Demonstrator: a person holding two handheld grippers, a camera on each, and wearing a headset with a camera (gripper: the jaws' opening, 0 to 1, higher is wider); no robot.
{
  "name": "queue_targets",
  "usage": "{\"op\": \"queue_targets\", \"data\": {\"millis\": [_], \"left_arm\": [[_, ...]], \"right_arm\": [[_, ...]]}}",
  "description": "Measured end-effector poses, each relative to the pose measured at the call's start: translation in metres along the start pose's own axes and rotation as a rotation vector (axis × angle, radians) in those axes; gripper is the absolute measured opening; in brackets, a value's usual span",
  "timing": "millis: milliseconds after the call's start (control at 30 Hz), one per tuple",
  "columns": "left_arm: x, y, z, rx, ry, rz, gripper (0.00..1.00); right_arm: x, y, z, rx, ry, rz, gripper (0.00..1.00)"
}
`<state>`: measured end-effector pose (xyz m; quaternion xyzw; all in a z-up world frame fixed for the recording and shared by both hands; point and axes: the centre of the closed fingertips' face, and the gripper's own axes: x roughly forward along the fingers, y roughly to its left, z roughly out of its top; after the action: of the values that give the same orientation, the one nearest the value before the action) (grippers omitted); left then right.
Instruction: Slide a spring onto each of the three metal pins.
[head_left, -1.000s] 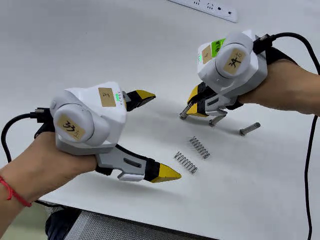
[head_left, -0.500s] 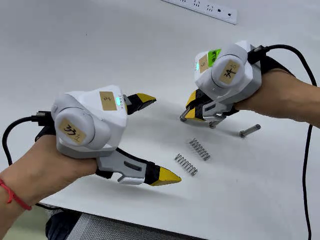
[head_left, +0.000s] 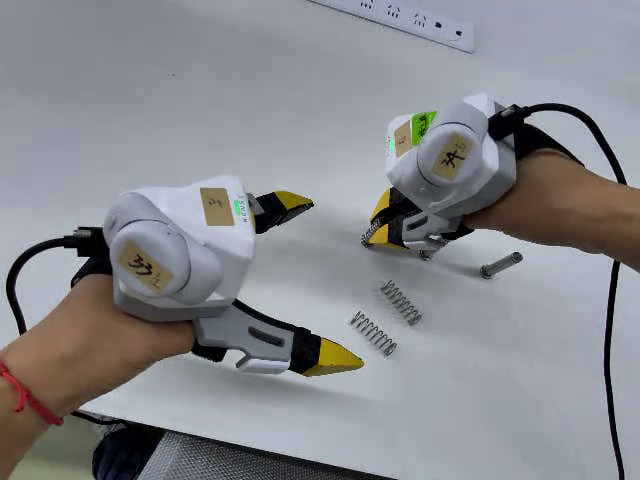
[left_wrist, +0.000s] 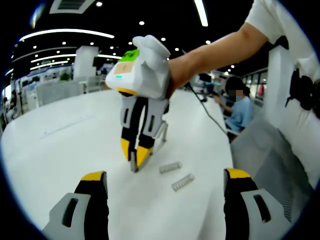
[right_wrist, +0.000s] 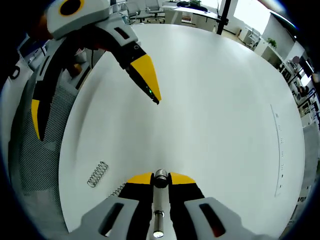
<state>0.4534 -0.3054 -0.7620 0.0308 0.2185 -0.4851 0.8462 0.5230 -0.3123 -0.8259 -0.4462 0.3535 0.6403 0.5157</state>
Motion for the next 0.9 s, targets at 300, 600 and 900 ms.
{"op": "queue_targets", "data": {"millis": [300,600,900], "left_arm": [[-0.002,0.0,-0.001,0.002,0.004,0.002,0.97],[-0.003,-0.002,-0.001,0.013,0.016,0.001,0.97],[-0.004,-0.007,-0.001,0.04,0.042,-0.006,0.97]], "right_arm": [[-0.003,-0.001,0.003,0.014,-0.02,-0.008,0.17],[-0.019,0.0,0.01,0.032,-0.076,-0.032,0.24],[-0.055,0.004,0.011,0.107,-0.212,-0.071,0.39]]}}
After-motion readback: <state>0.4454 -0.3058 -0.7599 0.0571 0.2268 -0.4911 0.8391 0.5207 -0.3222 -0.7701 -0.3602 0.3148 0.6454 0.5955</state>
